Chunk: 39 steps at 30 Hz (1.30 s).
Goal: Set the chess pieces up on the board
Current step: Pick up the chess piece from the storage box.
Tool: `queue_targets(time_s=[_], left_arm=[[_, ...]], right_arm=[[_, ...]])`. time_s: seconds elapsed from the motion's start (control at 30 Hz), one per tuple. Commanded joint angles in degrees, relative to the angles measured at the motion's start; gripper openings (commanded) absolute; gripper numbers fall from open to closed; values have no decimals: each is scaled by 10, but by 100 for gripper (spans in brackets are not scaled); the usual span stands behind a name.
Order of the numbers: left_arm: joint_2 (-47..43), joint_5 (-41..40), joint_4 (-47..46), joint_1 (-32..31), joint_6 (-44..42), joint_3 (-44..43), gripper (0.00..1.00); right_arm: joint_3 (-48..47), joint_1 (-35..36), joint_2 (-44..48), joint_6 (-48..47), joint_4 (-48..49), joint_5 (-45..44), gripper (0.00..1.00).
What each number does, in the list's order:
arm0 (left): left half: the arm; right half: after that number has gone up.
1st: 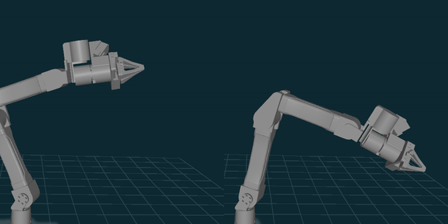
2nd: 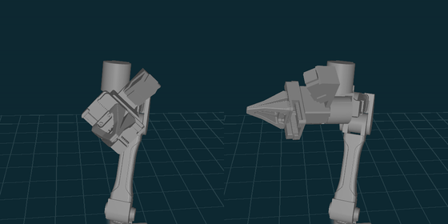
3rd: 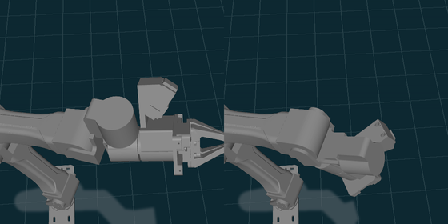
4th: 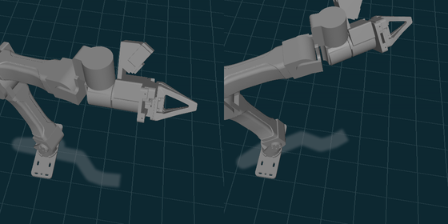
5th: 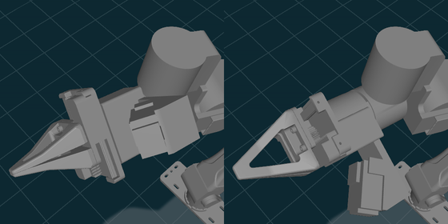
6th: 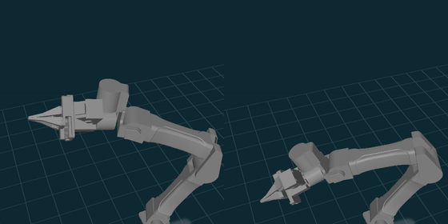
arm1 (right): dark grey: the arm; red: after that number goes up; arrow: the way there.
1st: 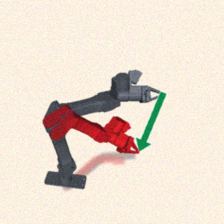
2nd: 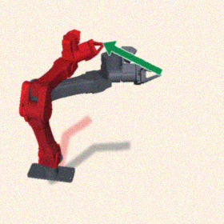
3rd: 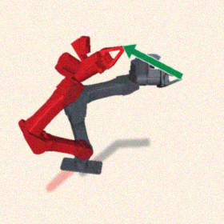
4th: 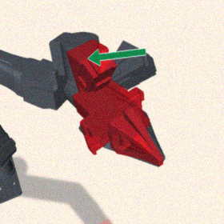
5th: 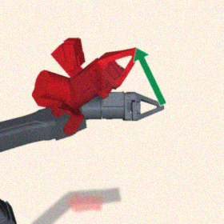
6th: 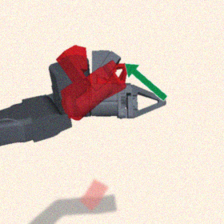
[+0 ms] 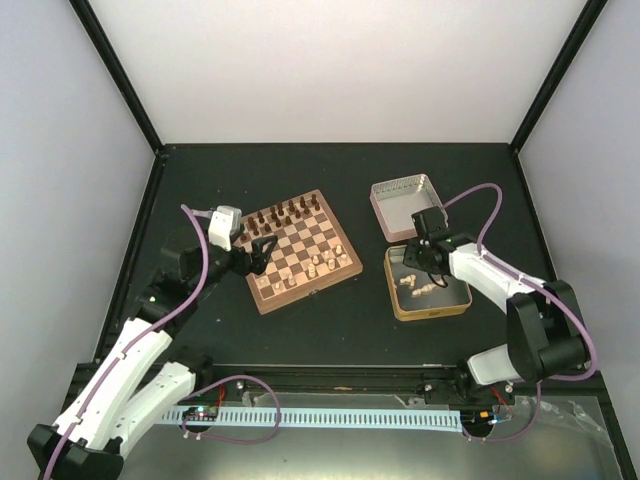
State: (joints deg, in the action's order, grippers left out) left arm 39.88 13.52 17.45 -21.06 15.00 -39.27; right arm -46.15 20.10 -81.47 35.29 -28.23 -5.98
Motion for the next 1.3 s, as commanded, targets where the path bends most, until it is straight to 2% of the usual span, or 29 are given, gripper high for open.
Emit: queue_targets(time_s=[0.0, 0.1, 0.33, 0.7, 1.27], left_arm=[[1, 15, -23, 4, 7, -2, 99], [1, 18, -22, 4, 9, -1, 99], [0, 25, -23, 4, 12, -2, 99], [1, 30, -26, 4, 14, -1, 99], [3, 34, -29, 4, 15, -1, 99]], right_arm=[[-4, -4, -20, -2, 12, -30, 38], [-11, -6, -36, -10, 27, -37, 37], [-25, -24, -69, -15, 47, -40, 22], [-21, -37, -87, -37, 76, -6, 30], [-12, -38, -116, -38, 19, -7, 27]])
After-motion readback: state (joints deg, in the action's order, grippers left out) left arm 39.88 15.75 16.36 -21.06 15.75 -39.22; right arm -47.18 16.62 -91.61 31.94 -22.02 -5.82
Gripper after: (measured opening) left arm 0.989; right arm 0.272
